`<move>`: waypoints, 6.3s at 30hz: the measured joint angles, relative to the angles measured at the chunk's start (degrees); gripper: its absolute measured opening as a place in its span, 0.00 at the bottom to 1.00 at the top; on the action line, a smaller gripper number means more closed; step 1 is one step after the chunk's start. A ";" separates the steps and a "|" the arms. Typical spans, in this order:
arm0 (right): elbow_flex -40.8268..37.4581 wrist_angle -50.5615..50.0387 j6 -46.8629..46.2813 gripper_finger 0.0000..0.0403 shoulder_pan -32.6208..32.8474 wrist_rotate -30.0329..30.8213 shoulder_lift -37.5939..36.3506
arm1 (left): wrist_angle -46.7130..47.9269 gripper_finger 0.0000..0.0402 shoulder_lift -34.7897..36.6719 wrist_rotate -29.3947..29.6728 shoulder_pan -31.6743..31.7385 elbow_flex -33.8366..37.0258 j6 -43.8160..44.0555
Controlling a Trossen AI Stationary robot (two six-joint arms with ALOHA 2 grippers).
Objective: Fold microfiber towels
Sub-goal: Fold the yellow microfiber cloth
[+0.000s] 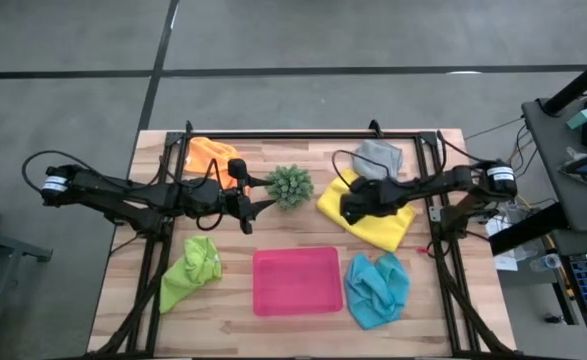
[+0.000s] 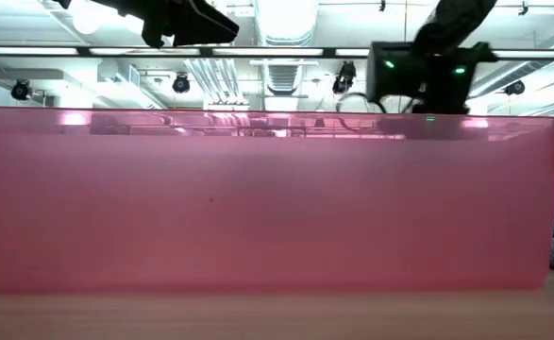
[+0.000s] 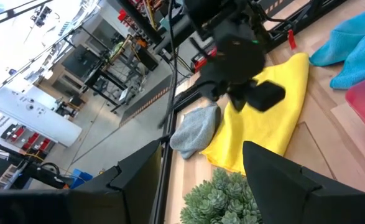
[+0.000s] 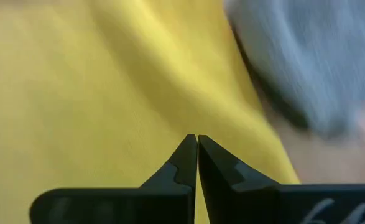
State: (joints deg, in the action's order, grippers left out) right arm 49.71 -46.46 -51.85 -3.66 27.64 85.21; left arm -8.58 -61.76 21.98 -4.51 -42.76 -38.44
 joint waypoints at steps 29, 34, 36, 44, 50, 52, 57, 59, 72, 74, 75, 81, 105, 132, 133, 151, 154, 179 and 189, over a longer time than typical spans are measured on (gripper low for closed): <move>-4.17 2.04 1.19 0.02 20.17 0.71 -20.99 | -1.43 0.53 -14.83 -0.73 -1.95 -10.32 10.78; -11.03 17.31 12.17 0.02 22.58 5.57 -28.92 | 5.28 0.53 -26.68 -1.01 -2.34 -21.53 13.77; -14.89 27.22 19.69 0.02 22.49 5.14 -31.75 | 9.71 0.53 -31.04 -1.29 -2.36 -26.45 15.34; -24.75 53.44 41.51 0.02 21.44 -1.75 -42.46 | 15.59 0.53 -44.45 -8.50 -2.45 -40.04 16.00; -24.92 53.33 50.08 0.02 21.07 -2.08 -52.84 | 15.58 0.53 -50.94 -10.59 -2.47 -47.09 18.52; -24.92 53.55 51.34 0.02 21.10 -2.10 -56.13 | 15.21 0.53 -52.84 -10.62 -2.47 -48.95 18.77; -26.26 54.17 51.46 0.02 21.12 -2.08 -60.86 | 14.94 0.53 -58.63 -11.06 -2.47 -55.05 20.81; -26.87 54.18 51.54 0.02 21.12 -2.05 -61.91 | 14.96 0.53 -61.53 -11.33 -2.47 -58.15 21.67; -28.15 54.49 51.89 0.02 21.12 -2.03 -63.47 | 15.13 0.53 -79.15 -21.11 -2.56 -77.49 21.59; -28.15 54.49 51.91 0.02 21.12 -2.03 -63.41 | 15.06 0.53 -80.73 -21.41 -2.55 -78.52 21.30; -28.15 54.49 51.95 0.02 21.12 -2.03 -63.41 | 14.96 0.53 -81.22 -21.44 -2.49 -78.81 21.14; -28.21 54.47 52.53 0.02 21.12 -2.03 -63.40 | 9.71 0.53 -82.14 -21.73 -1.85 -79.23 21.18; -28.17 54.45 52.81 0.02 21.09 -1.90 -63.41 | 8.05 0.53 -87.93 -22.51 0.95 -79.70 22.25; -28.17 53.93 53.04 0.02 21.13 -0.85 -63.41 | 13.17 0.01 -85.68 -22.83 1.31 -79.78 24.57; -28.17 53.73 52.41 0.02 21.12 -0.19 -63.41 | 14.95 0.01 -84.83 -22.89 1.28 -79.76 24.52; -17.93 18.63 24.43 0.41 21.22 6.70 -55.49 | 33.22 0.00 -79.51 -22.91 1.16 -79.03 15.52; -15.52 9.10 15.82 0.42 22.20 5.01 -52.26 | 34.47 0.00 -78.84 -22.92 1.16 -79.03 15.32; -16.31 6.47 8.24 0.42 36.77 -3.67 -18.00 | 46.98 0.00 -74.69 -23.45 1.11 -78.60 15.62; -16.74 10.55 15.71 0.42 36.79 -3.43 -9.89 | 49.73 0.00 -71.84 -23.47 1.03 -78.60 17.00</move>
State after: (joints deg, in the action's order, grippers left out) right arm 32.97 -35.91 -36.14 33.12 24.21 75.33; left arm 41.15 -133.60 -1.50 -3.48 -121.36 -21.44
